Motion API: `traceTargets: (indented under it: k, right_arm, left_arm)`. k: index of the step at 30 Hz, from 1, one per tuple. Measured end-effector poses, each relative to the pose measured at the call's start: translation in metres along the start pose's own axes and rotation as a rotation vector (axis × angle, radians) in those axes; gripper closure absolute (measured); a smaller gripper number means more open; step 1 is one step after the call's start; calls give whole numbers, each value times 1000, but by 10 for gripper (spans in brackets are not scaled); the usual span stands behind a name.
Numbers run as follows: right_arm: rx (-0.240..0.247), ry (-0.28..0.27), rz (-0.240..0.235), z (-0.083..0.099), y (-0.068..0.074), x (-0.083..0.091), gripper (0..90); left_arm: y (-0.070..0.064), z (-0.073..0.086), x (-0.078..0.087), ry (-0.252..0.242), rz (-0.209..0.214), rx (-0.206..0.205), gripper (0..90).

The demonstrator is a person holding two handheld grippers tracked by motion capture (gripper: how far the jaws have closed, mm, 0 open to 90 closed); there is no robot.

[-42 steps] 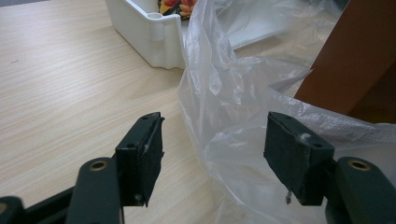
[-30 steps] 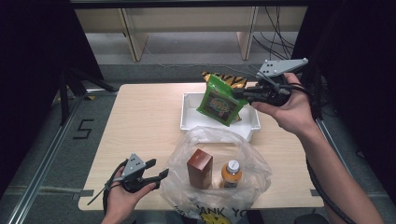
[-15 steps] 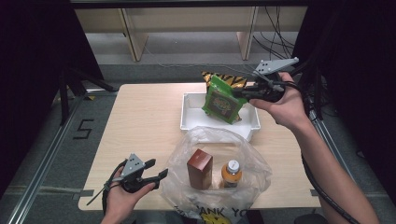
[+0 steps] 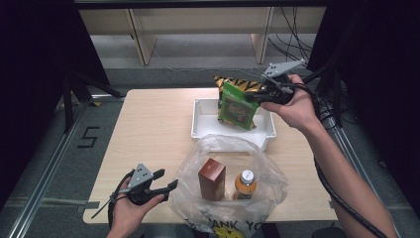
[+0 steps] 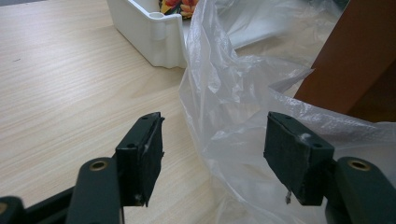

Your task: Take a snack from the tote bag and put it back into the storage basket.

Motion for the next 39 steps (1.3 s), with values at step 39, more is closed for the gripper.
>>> traceTargets:
  k: [39]
  right_arm:
    - [-80, 125, 38, 40, -31, -74, 900]
  left_arm:
    - [1, 3, 0, 9, -1, 16, 367]
Point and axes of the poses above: each handheld gripper's, and its own axes: x roughly backward along the jaws, z roughly out of its underside, y roughly to its left, the point moved 4 cm from there along -x, roughly forward along the jaws, and after that the axes turned 7 degrees about -x, right-handed, at the moved point
